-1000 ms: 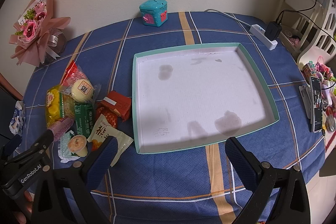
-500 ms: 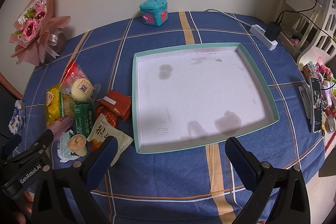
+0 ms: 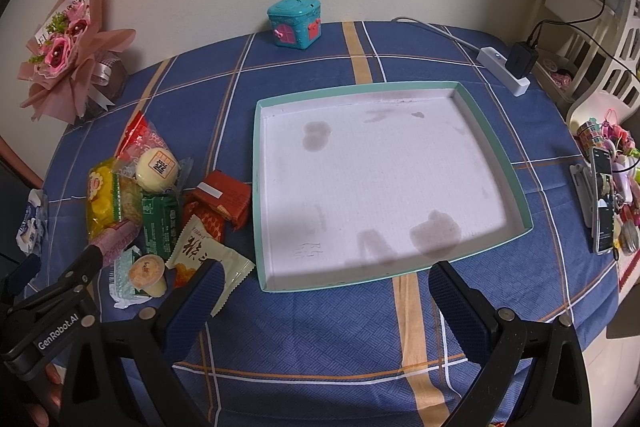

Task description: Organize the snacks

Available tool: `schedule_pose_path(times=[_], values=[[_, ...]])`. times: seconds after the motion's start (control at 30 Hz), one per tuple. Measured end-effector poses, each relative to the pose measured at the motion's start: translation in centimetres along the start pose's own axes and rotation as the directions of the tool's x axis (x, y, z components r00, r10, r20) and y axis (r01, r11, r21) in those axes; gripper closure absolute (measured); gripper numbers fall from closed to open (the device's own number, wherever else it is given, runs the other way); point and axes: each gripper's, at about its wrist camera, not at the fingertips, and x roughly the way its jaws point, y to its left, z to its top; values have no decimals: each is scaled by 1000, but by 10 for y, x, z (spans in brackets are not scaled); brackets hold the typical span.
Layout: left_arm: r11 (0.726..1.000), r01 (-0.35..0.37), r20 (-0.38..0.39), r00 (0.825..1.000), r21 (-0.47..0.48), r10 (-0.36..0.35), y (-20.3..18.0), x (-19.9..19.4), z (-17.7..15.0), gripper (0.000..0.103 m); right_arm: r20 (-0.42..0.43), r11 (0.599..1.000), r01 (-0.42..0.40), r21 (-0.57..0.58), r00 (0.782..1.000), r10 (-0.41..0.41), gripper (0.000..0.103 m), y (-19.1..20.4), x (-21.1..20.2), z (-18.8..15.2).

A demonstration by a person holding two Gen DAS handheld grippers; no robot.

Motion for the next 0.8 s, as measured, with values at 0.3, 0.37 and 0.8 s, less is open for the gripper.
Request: schedule_pose_path(times=[0.3,0.37,0.8], values=[[1000,-1,2,1000,-12,1,2,-1,-2,0,-4,1000,-2,-6,1000,2,0,2,0,1],[999,-4,4,1000,-42,4,9,0,-2,0,0,1000,-11,-17,1000,11,0,5,0,2],[979,-27,-156,988,-201,-4,61,51,-12,0,-129,964,-168,-207,981,143,0,78,47,12]])
